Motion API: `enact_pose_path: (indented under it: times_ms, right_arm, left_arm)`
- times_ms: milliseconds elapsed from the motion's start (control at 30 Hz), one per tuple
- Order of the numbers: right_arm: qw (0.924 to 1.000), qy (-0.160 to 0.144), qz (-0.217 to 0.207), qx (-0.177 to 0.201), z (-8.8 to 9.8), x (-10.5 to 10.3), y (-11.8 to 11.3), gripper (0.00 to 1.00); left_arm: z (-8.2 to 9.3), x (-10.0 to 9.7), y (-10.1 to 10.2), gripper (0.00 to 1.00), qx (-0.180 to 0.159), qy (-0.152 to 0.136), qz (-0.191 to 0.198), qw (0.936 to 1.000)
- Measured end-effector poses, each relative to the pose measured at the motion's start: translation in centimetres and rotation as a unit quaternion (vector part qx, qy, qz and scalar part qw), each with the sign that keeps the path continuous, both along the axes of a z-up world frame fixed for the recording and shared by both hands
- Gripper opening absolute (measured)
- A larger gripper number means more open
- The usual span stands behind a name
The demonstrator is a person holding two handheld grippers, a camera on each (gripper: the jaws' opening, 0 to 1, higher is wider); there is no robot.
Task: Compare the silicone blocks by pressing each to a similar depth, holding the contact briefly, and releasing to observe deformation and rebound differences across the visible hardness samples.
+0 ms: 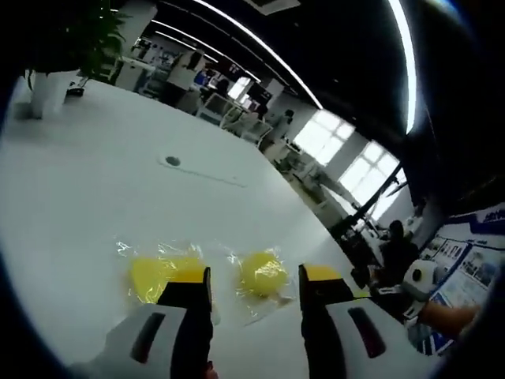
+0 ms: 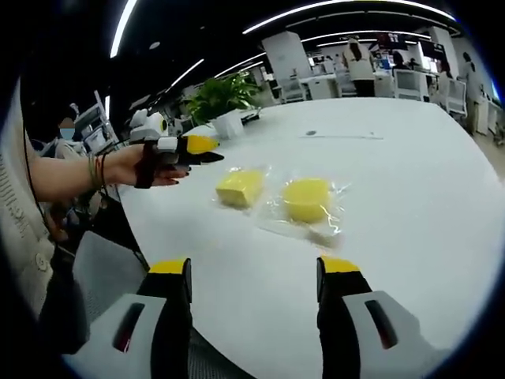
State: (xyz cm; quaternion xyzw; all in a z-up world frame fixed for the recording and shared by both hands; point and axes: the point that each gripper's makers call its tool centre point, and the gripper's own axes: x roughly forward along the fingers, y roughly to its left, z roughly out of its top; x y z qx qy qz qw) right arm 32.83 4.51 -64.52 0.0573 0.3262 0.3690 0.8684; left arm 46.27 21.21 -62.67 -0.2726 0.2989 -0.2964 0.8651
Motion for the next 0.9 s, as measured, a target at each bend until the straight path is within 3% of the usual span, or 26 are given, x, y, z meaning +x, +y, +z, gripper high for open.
enact_pose_path:
  times_ms: [367, 600, 700, 900]
  right_arm:
    - [0.9998, 0.015, -0.011, -0.002, -1.0, 0.5, -1.1, 0.60]
    - [0.9995, 0.021, -0.024, 0.003, -1.6, 0.6, -1.7, 0.59]
    - [0.9993, 0.025, -0.028, 0.003, -2.0, 0.6, -1.9, 0.59]
    - [0.9989, 0.032, -0.034, 0.005, -2.5, 0.6, -2.3, 0.59]
  left_arm:
    - [-2.5, 3.0, -2.1, 0.46, -0.016, 0.045, 0.027, 0.9985]
    - [-3.6, 4.3, -4.1, 0.45, -0.003, 0.061, 0.014, 0.9980]
    - [-4.6, 4.9, -4.6, 0.51, 0.018, 0.079, 0.017, 0.9966]
    - [-5.5, 5.8, -5.8, 0.44, 0.025, 0.089, 0.005, 0.9957]
